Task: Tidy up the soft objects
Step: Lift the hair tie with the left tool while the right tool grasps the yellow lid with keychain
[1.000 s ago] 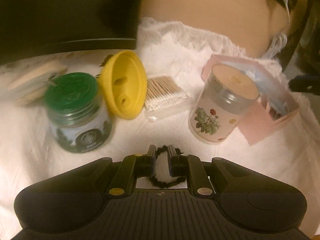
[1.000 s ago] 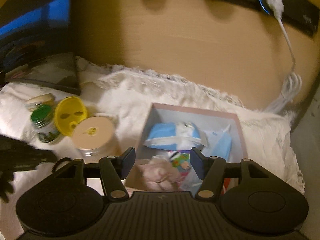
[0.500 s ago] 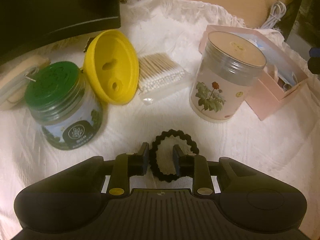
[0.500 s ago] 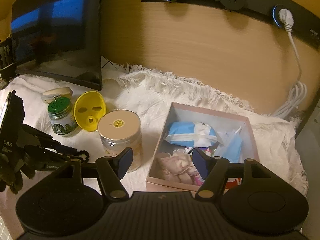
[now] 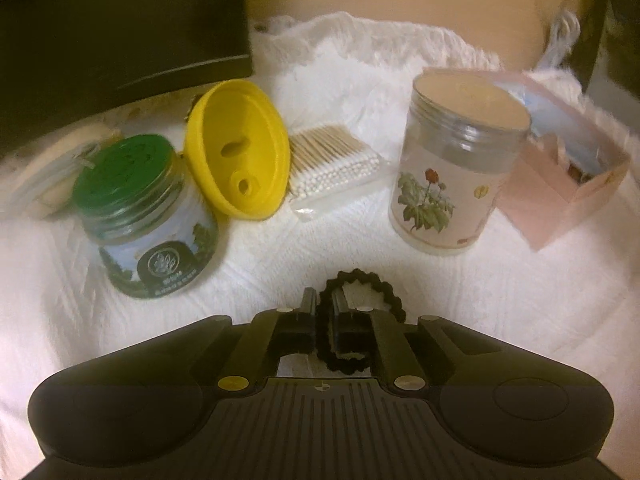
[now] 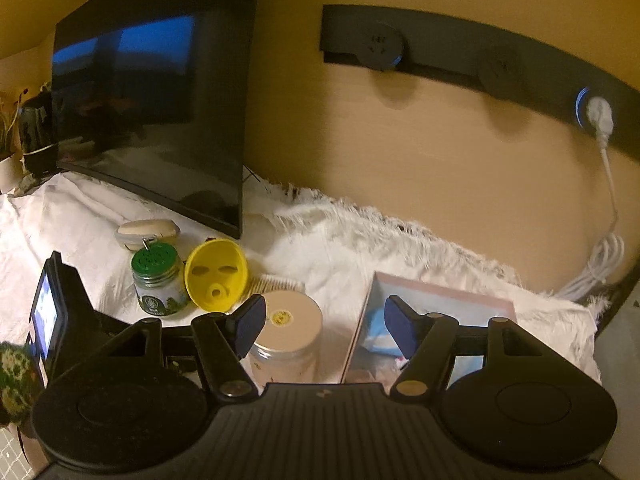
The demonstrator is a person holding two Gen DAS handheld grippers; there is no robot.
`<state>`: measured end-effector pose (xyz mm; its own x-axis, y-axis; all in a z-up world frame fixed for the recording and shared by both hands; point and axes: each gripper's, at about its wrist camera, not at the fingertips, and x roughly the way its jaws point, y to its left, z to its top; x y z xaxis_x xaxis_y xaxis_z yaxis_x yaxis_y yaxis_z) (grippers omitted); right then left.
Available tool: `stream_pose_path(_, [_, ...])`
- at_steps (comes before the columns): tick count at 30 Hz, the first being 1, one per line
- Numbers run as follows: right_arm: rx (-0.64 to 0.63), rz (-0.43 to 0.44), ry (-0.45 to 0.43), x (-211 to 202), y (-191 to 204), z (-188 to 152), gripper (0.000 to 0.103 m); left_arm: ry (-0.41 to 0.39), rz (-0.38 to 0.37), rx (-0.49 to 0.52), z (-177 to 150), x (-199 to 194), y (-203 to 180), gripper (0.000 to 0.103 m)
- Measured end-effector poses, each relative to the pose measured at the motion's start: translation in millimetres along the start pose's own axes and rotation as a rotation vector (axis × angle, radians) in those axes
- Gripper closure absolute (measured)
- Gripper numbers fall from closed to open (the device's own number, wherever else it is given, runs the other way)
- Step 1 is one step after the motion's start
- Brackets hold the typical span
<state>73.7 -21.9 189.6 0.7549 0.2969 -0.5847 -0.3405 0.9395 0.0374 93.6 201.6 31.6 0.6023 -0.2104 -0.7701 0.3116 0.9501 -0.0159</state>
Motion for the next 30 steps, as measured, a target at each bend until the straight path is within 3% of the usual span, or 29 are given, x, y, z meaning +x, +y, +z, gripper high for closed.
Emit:
stream_pose_path(4, [0.003,0.006,0.006,4,6,15,0.037,-0.082,-0.023,-0.075,2,-24,12,0.094])
stream_pose_path(10, [0.112,0.053,0.040,19,3,36,0.037,-0.224,-0.015,-0.129,14,-74,36,0.094])
stream_pose_path(17, [0.205,0.158,0.133,70,32,59,0.037,-0.372,0.048,-0.167,32,-129,77,0.094])
stream_pose_path(23, [0.395,0.170,0.302,157,64,85,0.049,-0.389,0.154,-0.198,53,-135,122,0.094])
stream_pose_path(30, [0.393,0.117,0.406,218,96,80,0.056,-0.378,0.213,-0.239,55,-135,153,0.094])
